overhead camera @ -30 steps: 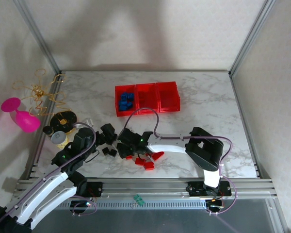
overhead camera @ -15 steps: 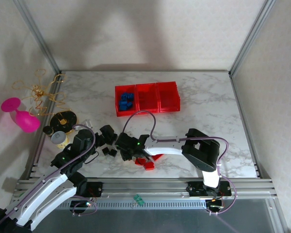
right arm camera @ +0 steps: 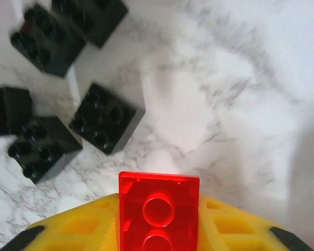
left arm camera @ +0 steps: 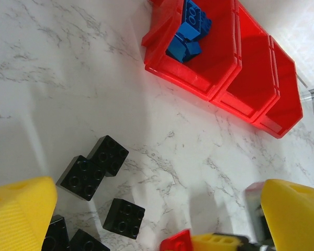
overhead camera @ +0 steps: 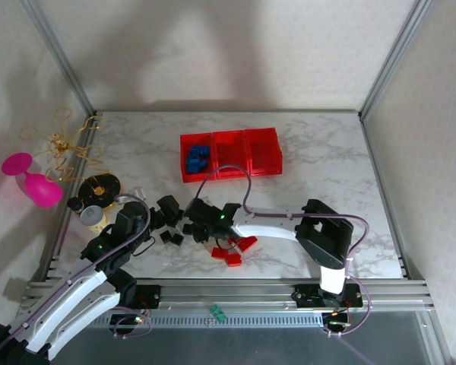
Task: Sort the legos into containers by color
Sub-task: Pick up the lego from the bottom-center of the table, then place the lego in the container.
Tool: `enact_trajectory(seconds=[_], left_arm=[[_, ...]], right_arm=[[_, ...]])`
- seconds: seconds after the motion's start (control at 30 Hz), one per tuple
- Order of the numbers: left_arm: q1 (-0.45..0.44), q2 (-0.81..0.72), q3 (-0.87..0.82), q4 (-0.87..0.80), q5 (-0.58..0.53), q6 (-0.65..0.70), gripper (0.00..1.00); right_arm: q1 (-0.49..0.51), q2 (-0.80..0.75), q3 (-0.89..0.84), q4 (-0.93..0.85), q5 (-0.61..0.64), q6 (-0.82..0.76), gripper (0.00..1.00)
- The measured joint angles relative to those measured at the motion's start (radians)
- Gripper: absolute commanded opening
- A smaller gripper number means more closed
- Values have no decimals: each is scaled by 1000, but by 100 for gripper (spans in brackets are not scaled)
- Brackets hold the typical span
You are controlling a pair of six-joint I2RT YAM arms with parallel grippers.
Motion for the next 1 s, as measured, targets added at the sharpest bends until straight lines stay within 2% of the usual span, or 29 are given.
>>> enact_trajectory(seconds=[0.17, 0.43, 0.87, 1.0], left_arm=[[0, 59, 45, 30, 1, 12, 100], [0, 179, 95, 115, 16, 40, 100], [0, 350, 146, 253, 61, 72, 100], [0, 380, 148, 272, 69, 75, 99]], right_arm=[[-119, -47, 51, -11, 38, -63, 34], [-331, -21, 173, 11, 100, -183, 34], [-460, 259, 453, 76, 159, -324, 37], [-491, 334, 528, 77, 162, -346, 42]])
